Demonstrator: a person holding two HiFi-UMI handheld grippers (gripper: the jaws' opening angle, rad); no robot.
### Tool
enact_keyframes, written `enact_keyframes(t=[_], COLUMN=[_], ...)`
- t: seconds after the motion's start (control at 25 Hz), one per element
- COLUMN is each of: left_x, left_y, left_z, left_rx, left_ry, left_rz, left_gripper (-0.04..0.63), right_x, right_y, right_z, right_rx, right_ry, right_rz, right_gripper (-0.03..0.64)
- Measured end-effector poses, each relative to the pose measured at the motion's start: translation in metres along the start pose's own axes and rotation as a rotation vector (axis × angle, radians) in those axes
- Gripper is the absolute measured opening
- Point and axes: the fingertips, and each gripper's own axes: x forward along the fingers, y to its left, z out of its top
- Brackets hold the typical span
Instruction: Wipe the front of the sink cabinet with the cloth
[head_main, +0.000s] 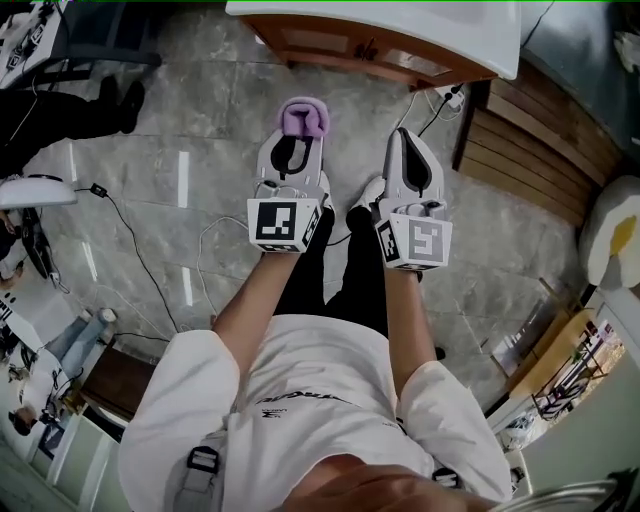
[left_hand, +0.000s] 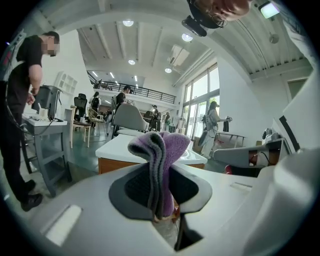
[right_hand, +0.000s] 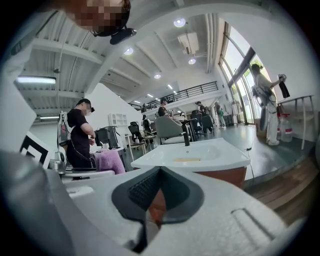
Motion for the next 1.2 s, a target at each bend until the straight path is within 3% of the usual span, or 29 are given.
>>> enact_keyframes(t=[0.48, 0.88, 1.2], left_x=[0.064, 0.117, 0.143], left_y=[0.043, 0.099, 0.148], left_z=[-0.087, -0.128, -0.153], left_rx=[-0.005, 0.073, 0.063], left_ry=[-0.010, -0.021, -0.004], left_rz=[0.072, 0.105, 0.181], left_gripper=[0.081, 0.080, 0.078], right_x=[0.058, 0.079, 0.094], right_y=[-0.035, -0.039, -0.042], right_z=[-0.088, -0.130, -0.155], right_rx=[0.028, 0.035, 0.025], right_ry=[0.039, 0.073, 0.111], right_rz=[-0.013, 0.030, 0.041], right_gripper=[-0.004, -0.004, -0.005])
